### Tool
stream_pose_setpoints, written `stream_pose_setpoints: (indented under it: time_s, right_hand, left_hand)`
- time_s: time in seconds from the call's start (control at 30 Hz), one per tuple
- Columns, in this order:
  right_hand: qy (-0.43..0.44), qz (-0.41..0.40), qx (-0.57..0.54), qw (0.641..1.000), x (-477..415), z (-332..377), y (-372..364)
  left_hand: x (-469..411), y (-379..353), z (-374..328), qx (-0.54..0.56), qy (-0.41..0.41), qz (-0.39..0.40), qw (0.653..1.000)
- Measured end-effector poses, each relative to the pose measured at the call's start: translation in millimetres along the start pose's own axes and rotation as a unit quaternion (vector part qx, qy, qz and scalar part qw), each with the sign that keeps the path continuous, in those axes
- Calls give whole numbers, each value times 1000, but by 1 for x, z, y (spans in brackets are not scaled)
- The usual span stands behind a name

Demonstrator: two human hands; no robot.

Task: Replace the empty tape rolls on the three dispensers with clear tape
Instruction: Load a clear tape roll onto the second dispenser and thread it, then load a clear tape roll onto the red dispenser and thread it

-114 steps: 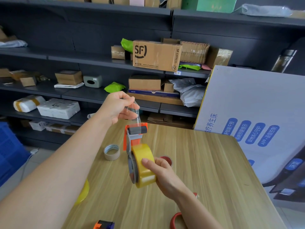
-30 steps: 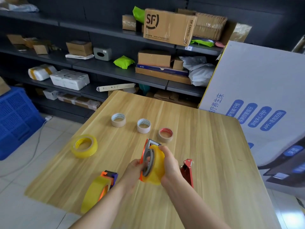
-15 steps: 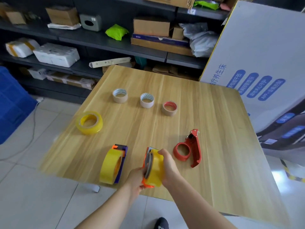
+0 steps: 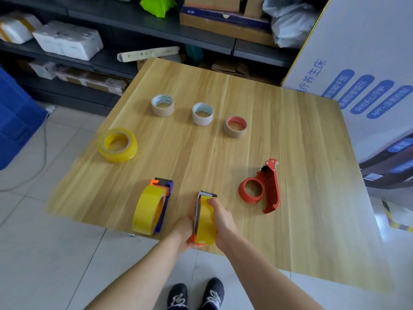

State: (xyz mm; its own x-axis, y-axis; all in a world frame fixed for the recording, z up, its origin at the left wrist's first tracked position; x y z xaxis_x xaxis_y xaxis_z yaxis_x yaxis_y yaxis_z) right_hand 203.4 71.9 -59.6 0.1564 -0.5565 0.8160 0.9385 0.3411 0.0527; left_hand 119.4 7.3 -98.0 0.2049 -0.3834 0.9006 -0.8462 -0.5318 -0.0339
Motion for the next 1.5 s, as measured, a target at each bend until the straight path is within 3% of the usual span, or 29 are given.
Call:
stream_pose_setpoints:
  time_s: [0.1,0.2,0.27,0.3,0.4,0.47,0.6,0.77,1.03,1.33,1.5]
  right_hand:
    - [1,14,4,1000,-1,-1,1]
    - [-1,33,2,999,0,-6,-2]
    - [-4,43,-13,999,1,-10,-5]
    - [-7,49,-29,998,2,-11,-6]
    - [-9,67,-45,997,3,-16,-7]
    - [-6,75,-33,997,5,-16,-7]
    - [14,41,23,999,6,-12,-3]
    - [58,-26,108,992,9,-3,9]
    - [96,-34,232,967,14,11,17]
    - [208,-34,434,876,29,39,19]
    - [272,-30,526,805,31,60,11]
  left_hand:
    - [-5,10,-3,-163,-5,-45,986]
    - [-4,21,-15,-381,-54,-123,915]
    - [2,23,-23,-457,-113,-172,865]
    - [6,25,-25,-439,-137,-188,868]
    - [25,29,-29,-231,-225,-188,928]
    - [43,28,-29,-148,-265,-137,943]
    - [53,21,-21,-187,-278,-15,942]
    - [57,20,-26,-227,-287,3,930]
    - [62,19,-27,-271,-231,1,935]
    - [58,28,-35,-345,-225,-81,907]
    - [69,32,-53,-394,-256,-153,870]
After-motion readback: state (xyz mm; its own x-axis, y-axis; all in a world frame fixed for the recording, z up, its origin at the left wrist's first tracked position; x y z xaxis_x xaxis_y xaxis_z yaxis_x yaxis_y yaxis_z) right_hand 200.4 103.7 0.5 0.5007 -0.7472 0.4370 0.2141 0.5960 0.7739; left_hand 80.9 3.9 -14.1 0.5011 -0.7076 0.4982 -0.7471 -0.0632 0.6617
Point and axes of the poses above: each hand's wrist, its own x-axis away from the middle knuckle, its own y-axis out of the back of the hand, z = x × y, the point moved 4 cm from there along -x, towards the middle knuckle, and after that the axes turned 2 degrees about y, right-handed, at the moved point
